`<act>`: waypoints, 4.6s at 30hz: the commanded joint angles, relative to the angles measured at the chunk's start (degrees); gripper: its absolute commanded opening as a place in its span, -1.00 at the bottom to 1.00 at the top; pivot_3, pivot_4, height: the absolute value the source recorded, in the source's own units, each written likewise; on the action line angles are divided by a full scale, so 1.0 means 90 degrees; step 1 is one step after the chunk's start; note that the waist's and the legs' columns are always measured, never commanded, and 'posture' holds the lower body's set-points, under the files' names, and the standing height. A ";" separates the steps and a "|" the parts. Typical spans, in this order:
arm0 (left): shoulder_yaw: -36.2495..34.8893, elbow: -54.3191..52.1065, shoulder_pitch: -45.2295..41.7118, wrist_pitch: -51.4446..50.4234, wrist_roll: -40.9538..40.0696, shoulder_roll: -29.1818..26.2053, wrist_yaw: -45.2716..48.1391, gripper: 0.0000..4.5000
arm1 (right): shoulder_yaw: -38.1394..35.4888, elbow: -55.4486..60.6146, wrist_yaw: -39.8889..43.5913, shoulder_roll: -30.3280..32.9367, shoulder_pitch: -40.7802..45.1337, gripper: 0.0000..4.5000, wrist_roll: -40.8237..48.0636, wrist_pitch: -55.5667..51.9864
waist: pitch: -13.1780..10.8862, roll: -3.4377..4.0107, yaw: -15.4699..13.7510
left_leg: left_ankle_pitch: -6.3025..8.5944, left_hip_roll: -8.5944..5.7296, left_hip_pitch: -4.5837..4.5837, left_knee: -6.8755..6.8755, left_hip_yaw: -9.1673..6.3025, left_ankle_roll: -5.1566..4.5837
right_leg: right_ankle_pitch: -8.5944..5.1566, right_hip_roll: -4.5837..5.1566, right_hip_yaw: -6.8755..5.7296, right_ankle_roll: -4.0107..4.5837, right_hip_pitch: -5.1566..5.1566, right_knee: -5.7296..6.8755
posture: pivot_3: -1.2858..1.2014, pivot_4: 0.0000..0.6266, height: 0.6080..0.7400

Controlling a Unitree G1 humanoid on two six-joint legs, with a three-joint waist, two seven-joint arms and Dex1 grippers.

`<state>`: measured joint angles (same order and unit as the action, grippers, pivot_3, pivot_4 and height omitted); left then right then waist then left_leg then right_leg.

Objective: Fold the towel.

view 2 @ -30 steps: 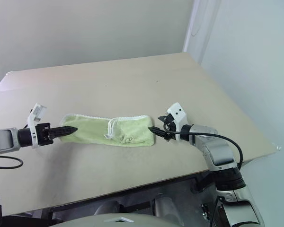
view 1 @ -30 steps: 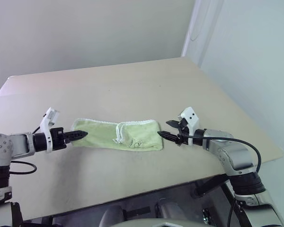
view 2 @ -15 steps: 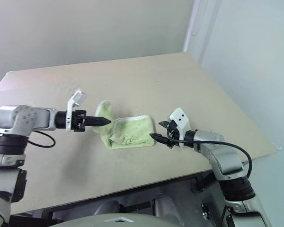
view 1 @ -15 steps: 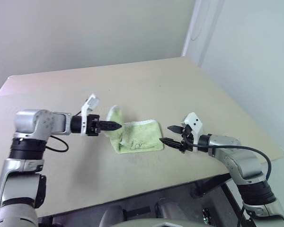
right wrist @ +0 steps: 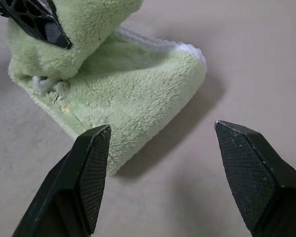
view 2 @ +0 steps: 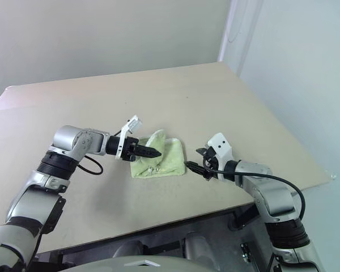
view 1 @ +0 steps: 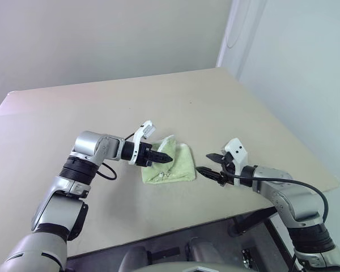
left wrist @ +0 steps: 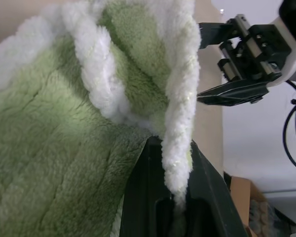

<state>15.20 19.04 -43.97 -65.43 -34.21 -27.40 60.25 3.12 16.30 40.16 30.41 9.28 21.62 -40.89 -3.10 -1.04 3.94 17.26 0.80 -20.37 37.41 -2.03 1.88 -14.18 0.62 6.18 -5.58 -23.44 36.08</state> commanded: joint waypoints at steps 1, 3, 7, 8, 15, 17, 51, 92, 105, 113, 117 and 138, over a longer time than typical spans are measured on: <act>-0.0101 -0.0090 -0.0032 0.0103 0.0040 0.0165 0.0041 -0.67 | -0.0153 0.0350 -0.0046 0.0042 0.0021 0.57 0.0110 0.0020 | 0.0000 0.0000 -0.0003 | 0.0000 0.0000 0.0000 0.0000 0.0000 0.0000 | 0.0000 0.0000 0.0000 0.0000 0.0000 0.0000 | 0.03 -1.00 1.00; -0.0165 0.0053 -0.0106 0.0104 0.0071 0.0299 -0.0023 -0.38 | -0.0134 0.0308 -0.0055 0.0046 0.0038 0.57 0.0096 0.0024 | 0.0000 0.0000 -0.0005 | 0.0000 0.0000 0.0000 0.0002 -0.0001 0.0000 | 0.0000 0.0000 0.0000 0.0000 0.0000 0.0001 | 0.03 -1.00 1.00; -0.0115 0.0071 -0.0118 0.0068 0.0181 0.0410 -0.0077 0.29 | -0.0124 0.0242 -0.0056 0.0043 0.0122 0.57 0.0096 0.0011 | 0.0000 0.0000 0.0007 | 0.0000 0.0000 0.0001 0.0004 0.0000 0.0000 | 0.0001 -0.0001 0.0000 -0.0001 0.0002 0.0001 | 0.03 -1.00 1.00; -0.0137 0.0062 -0.0111 0.0036 0.0181 0.0432 -0.0087 0.46 | -0.0121 0.0229 -0.0055 0.0042 0.0138 0.57 0.0094 0.0012 | 0.0000 0.0000 0.0003 | 0.0000 0.0000 0.0001 0.0003 0.0000 0.0000 | 0.0001 0.0000 0.0000 -0.0001 0.0002 0.0002 | 0.03 -1.00 1.00; -0.0934 -0.0081 -0.0157 -0.0098 -0.0279 0.0580 -0.0053 0.99 | -0.0116 0.0118 -0.0060 0.0009 0.0169 0.57 0.0064 0.0068 | 0.0000 0.0000 0.0003 | 0.0000 0.0000 0.0001 0.0005 -0.0001 0.0000 | 0.0001 0.0000 0.0000 -0.0002 0.0002 0.0003 | 0.03 -1.00 1.00; -0.1081 -0.0470 -0.0068 -0.0011 -0.0495 0.0484 0.0189 0.99 | -0.0139 0.0095 -0.0062 0.0004 0.0193 0.57 0.0075 0.0070 | 0.0000 0.0000 0.0001 | 0.0000 0.0001 0.0002 0.0005 -0.0001 0.0000 | 0.0001 -0.0001 -0.0001 -0.0002 0.0001 0.0004 | 0.03 -1.00 1.00; -0.0230 -0.1297 0.2406 0.5909 0.2905 -0.0277 -0.0748 0.99 | 0.1572 -0.1999 0.0100 -0.1096 0.2018 0.57 -0.0717 0.0587 | 0.0001 0.0004 0.0001 | 0.0000 0.0003 0.0001 0.0014 0.0000 0.0000 | 0.0028 0.0001 -0.0003 0.0004 0.0005 0.0008 | 0.03 -1.00 1.00; -0.2159 -0.3050 0.4266 0.4678 0.0998 -0.2050 0.0632 0.99 | 0.2525 -0.0416 0.1541 0.0184 0.1528 0.57 -0.1870 0.2145 | -0.0006 0.0015 0.0012 | 0.0003 0.0011 0.0003 0.0066 0.0008 -0.0004 | 0.0018 0.0003 -0.0001 -0.0021 0.0020 0.0008 | 0.03 -1.00 1.00; -0.2202 -0.2777 0.4230 0.4942 0.1137 -0.1978 0.0481 0.99 | 0.2969 -0.1750 0.1157 -0.0260 0.1888 0.57 -0.3169 0.3205 | -0.0006 0.0015 0.0008 | 0.0003 0.0012 0.0001 0.0063 0.0009 -0.0004 | 0.0018 0.0002 -0.0001 -0.0019 0.0017 0.0008 | 0.03 -1.00 1.00; -0.2170 -0.2627 0.4201 0.5123 0.1179 -0.1941 0.0431 1.00 | 0.3006 -0.1968 0.1108 -0.0305 0.1885 0.15 -0.3584 0.3559 | -0.0006 0.0015 0.0010 | 0.0003 0.0012 0.0006 0.0064 0.0009 -0.0004 | 0.0019 0.0002 -0.0001 -0.0018 0.0023 0.0010 | 0.03 -1.00 1.00; -0.2181 -0.2478 0.4050 0.5129 0.1181 -0.1825 0.0315 1.00 | 0.2984 -0.1913 0.1115 -0.0337 0.1817 -0.49 -0.3633 0.3587 | -0.0006 0.0015 0.0005 | 0.0003 0.0012 0.0005 0.0065 0.0008 -0.0004 | 0.0019 0.0002 -0.0001 -0.0018 0.0023 0.0010 | 0.03 -1.00 1.00; -0.2022 -0.1714 0.3501 0.5331 0.1425 -0.1741 0.0438 1.00 | 0.0310 -0.0614 0.1276 -0.0809 0.2233 -0.99 -0.0550 0.0918 | -0.0005 0.0013 0.0002 | 0.0003 0.0011 0.0003 0.0067 0.0003 -0.0004 | 0.0023 0.0001 -0.0003 -0.0018 0.0026 0.0013 | 0.03 -1.00 1.00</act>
<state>-2.91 4.09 -11.27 -18.14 -21.67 -42.81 64.00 10.15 9.11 53.07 23.42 27.53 13.37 -30.20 -3.15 -0.92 3.96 17.29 0.90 -20.34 38.01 -2.00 1.85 -13.98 0.63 6.15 -5.75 -23.20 36.19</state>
